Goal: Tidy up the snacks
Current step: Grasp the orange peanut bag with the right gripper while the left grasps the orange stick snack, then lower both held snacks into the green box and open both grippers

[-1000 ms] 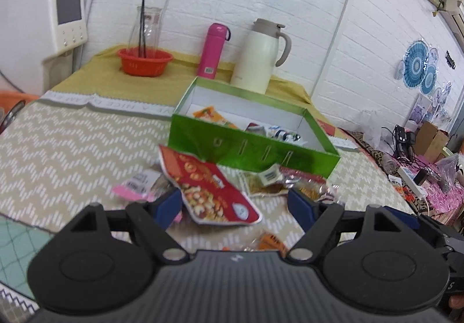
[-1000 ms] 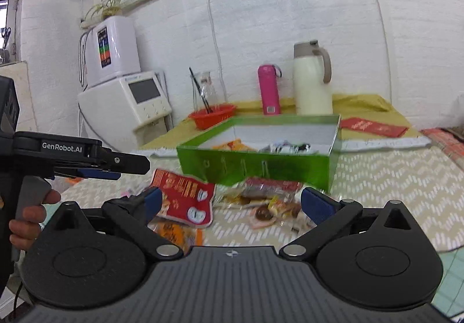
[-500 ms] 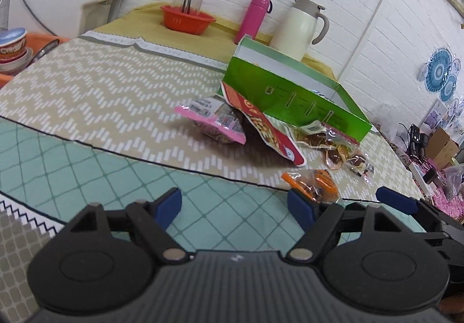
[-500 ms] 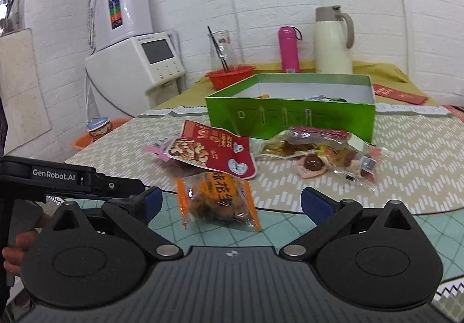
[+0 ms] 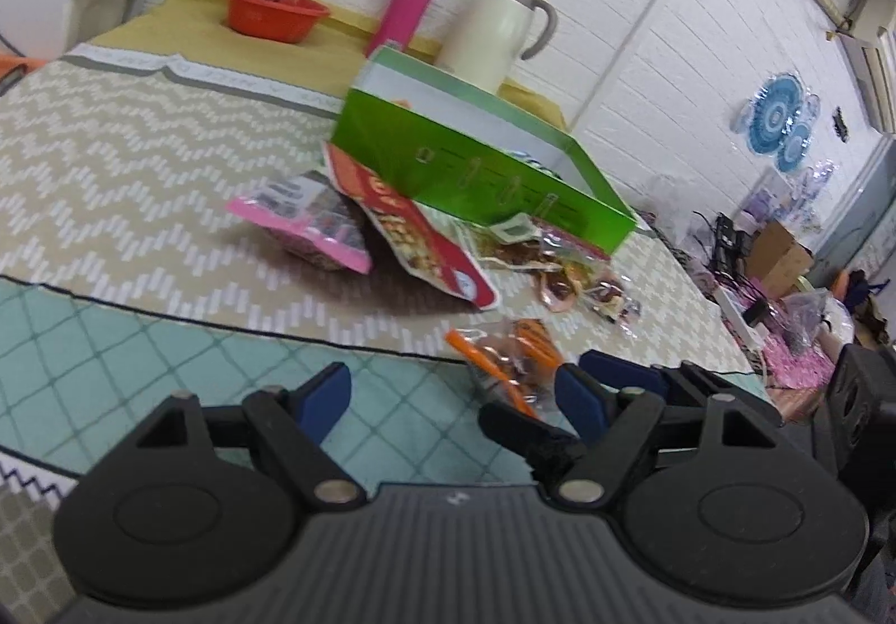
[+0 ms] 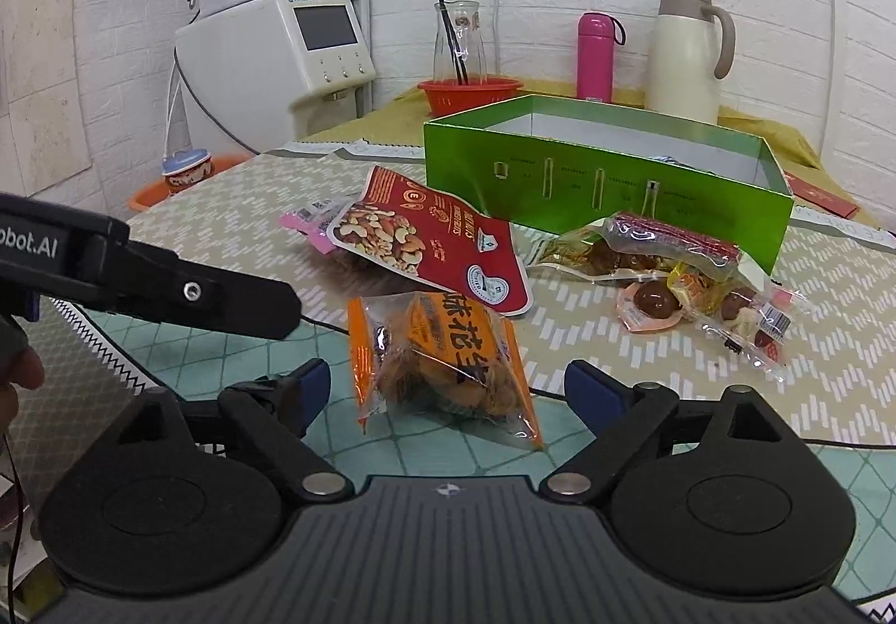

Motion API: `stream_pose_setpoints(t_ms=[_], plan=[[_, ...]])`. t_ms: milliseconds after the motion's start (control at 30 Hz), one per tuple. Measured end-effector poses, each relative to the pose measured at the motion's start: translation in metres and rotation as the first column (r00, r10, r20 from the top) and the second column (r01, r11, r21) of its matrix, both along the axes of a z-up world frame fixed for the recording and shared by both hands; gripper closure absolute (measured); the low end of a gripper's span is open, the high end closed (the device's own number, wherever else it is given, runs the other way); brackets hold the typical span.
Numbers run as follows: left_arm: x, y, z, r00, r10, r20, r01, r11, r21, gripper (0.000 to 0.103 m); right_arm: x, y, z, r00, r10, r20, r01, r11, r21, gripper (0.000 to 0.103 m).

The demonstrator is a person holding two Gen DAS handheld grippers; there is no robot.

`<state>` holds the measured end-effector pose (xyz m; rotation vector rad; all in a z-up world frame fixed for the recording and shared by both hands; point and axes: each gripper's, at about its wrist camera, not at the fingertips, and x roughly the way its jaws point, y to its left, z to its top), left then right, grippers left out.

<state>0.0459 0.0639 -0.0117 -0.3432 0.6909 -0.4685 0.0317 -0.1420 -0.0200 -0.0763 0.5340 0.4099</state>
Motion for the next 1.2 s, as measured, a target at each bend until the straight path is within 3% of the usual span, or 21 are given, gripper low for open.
stream_pose_setpoints(t_ms=[133,367,400,433,467,633,933,1200], plan=[[0.015,-0.023,-0.003,0.994,-0.111,-0.021,0.111,0.993,-0.029,0.024,-0.002,-0.006,-0.001,1.000,0.001,-0.010,-0.001,1.000,0.001,0.000],[0.036,-0.034,-0.006,0.990,-0.131,-0.045,0.130,0.991,-0.025,0.024,0.006,-0.001,-0.003,0.998,0.044,-0.033,-0.045,0.999,-0.004,0.000],[0.036,-0.035,-0.006,0.990,-0.134,-0.040,0.133,0.991,-0.020,0.029,0.008,-0.001,-0.003,0.998,0.047,-0.046,-0.047,0.999,0.005,0.000],[0.037,-0.036,-0.006,0.989,-0.141,-0.037,0.141,0.990,-0.010,0.049,0.008,-0.001,-0.004,0.997,0.047,-0.054,-0.047,0.999,0.013,0.000],[0.037,-0.037,-0.007,0.989,-0.143,-0.047,0.143,0.990,0.006,0.056,0.008,-0.002,-0.004,0.998,0.040,-0.055,-0.039,0.999,0.016,0.000],[0.033,-0.041,-0.005,0.991,-0.133,-0.025,0.134,0.991,0.032,0.062,0.004,-0.004,-0.003,0.999,0.025,-0.042,-0.024,1.000,0.020,0.010],[0.020,-0.052,0.034,0.983,-0.146,0.109,0.139,0.988,0.074,0.063,-0.005,-0.014,0.025,0.997,0.002,0.072,-0.005,0.999,0.040,0.013],[0.059,-0.065,0.069,0.973,-0.137,0.187,0.126,0.990,0.066,0.063,0.035,-0.025,0.054,0.987,-0.023,0.158,0.014,0.998,0.055,0.013]])
